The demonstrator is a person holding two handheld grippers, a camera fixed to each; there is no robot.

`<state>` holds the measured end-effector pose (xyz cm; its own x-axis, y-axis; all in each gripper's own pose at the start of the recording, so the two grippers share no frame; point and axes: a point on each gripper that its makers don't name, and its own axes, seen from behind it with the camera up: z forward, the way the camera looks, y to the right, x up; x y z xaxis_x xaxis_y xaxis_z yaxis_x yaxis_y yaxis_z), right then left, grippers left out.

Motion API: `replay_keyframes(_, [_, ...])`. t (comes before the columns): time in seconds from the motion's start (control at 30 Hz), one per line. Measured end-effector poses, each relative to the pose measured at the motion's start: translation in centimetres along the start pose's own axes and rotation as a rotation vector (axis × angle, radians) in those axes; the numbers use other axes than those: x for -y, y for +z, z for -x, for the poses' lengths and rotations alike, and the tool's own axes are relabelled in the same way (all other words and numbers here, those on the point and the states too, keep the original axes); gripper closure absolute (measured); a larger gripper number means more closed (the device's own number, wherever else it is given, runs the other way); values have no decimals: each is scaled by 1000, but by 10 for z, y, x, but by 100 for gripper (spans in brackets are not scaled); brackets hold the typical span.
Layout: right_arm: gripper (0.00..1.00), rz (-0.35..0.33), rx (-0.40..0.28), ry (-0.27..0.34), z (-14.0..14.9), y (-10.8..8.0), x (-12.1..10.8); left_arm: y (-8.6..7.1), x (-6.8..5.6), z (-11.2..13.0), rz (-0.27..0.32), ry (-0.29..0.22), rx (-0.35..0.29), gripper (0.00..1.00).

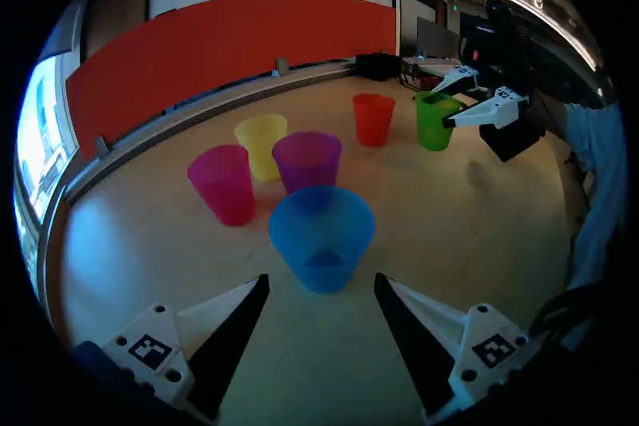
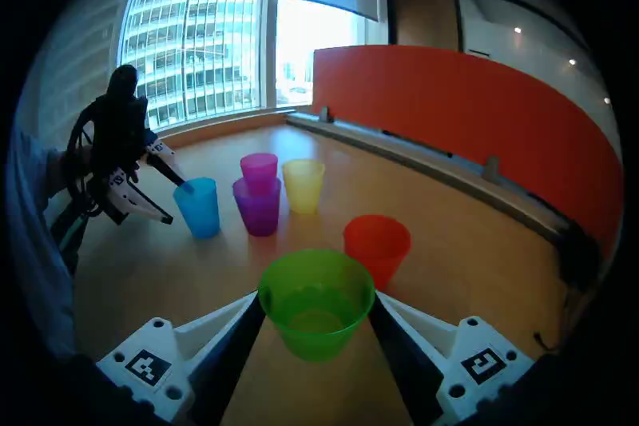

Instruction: Pour water

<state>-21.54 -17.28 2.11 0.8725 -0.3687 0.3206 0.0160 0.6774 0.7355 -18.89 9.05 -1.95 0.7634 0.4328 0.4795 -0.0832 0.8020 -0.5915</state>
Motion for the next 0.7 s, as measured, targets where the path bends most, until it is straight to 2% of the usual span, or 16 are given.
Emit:
replay_keyframes(0.4, [9,9,23,1,14,12,-3,-19,-11,1,-11,17,-20,2])
replay_keyframes(0.7, [9,11,39,-11,23,15,-1,-28,-14,1,-13,15,-29,2])
